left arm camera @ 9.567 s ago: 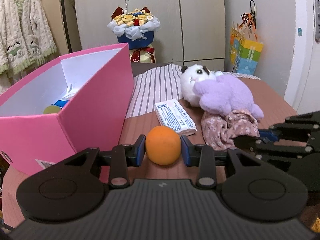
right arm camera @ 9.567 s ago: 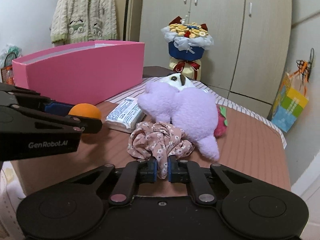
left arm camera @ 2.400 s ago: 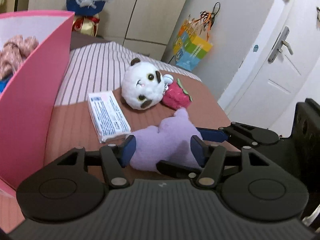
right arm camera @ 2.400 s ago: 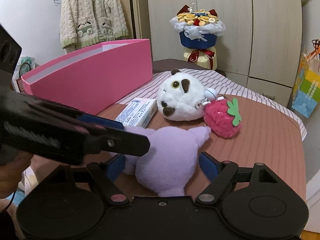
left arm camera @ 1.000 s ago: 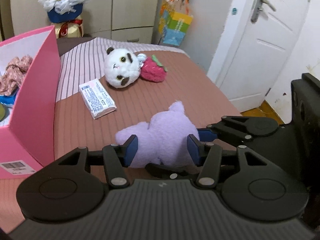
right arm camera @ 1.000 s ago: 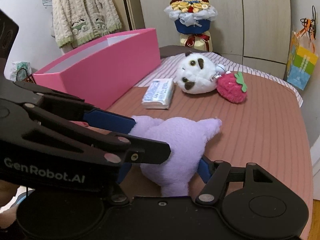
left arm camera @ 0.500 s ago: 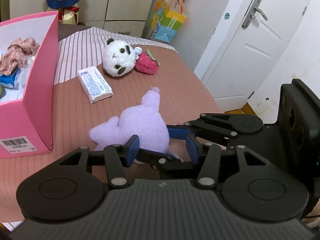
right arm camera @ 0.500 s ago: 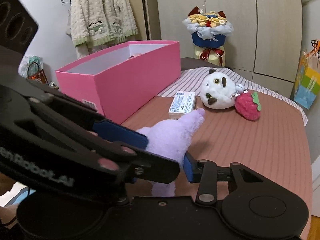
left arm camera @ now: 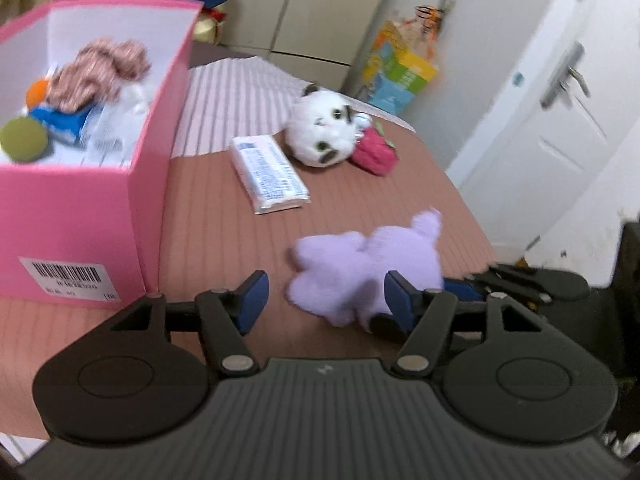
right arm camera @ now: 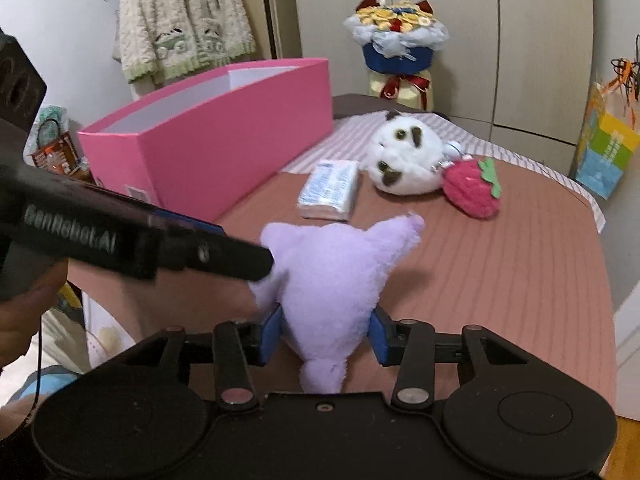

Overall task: Organize soft objects
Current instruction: 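Lift the lilac plush off the bed with both tools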

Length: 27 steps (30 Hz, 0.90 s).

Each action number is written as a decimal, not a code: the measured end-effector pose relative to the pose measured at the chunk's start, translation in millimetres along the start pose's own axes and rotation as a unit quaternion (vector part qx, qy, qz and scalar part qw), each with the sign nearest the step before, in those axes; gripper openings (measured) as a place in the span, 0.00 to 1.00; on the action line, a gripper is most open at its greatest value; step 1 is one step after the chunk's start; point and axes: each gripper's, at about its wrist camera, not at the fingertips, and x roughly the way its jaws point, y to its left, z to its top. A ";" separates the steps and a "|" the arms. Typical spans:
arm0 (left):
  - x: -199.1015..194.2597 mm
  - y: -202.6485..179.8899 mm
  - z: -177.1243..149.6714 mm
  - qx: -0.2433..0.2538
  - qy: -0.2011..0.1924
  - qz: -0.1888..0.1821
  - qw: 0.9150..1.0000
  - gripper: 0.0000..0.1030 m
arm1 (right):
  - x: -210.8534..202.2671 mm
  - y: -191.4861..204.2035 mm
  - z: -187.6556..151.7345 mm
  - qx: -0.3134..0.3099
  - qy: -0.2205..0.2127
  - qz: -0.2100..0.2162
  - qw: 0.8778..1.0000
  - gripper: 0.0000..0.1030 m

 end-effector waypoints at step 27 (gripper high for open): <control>46.8 -10.0 18.6 0.014 0.037 -0.027 0.999 0.42 | 23.7 -4.1 -1.6 -0.011 -0.021 -0.032 0.999 0.69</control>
